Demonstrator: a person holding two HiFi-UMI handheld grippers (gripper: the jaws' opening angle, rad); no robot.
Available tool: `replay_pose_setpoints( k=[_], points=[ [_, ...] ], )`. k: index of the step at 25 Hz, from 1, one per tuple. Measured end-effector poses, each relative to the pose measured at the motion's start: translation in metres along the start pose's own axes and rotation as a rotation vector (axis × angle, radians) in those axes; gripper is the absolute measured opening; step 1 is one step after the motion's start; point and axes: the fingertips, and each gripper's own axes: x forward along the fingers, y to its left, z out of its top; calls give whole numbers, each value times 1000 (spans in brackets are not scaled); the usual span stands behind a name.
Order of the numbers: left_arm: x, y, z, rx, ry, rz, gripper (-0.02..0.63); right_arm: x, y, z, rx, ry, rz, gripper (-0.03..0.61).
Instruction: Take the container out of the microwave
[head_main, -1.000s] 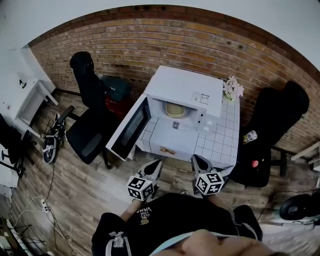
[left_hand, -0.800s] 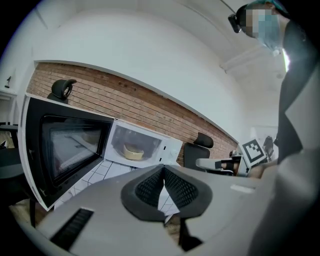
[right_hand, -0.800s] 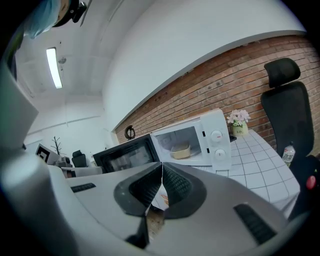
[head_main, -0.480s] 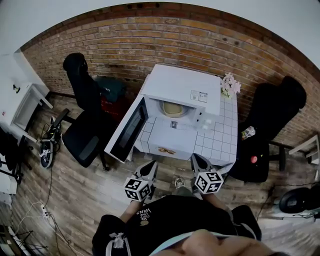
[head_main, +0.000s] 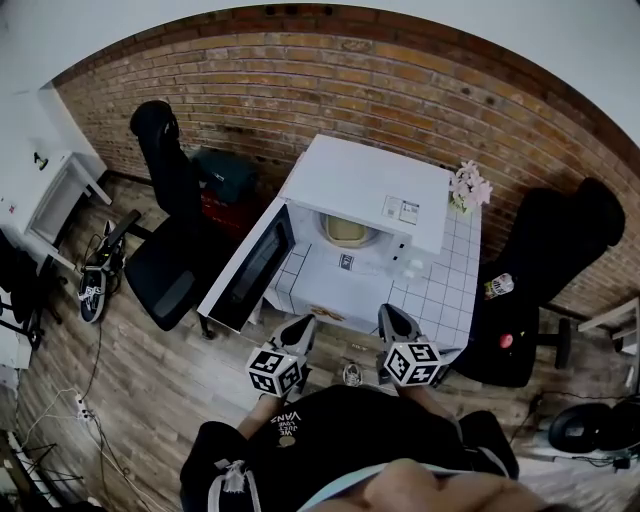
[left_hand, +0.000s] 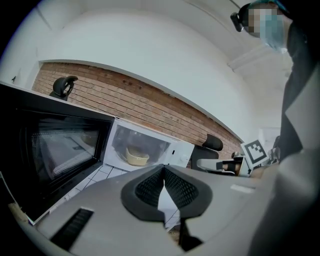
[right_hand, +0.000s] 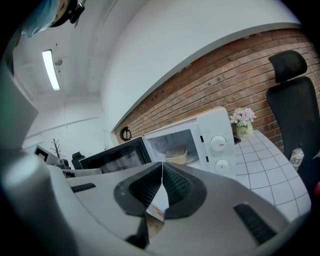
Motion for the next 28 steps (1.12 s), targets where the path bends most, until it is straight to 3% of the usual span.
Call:
replay_pose_setpoints(
  k=[17, 28],
  points=[
    [70, 11, 13, -12, -25, 96, 11, 55, -43, 17, -2, 57, 103, 5],
    [89, 17, 0, -44, -13, 145, 11, 74, -57, 15, 17, 77, 130, 5]
  ],
)
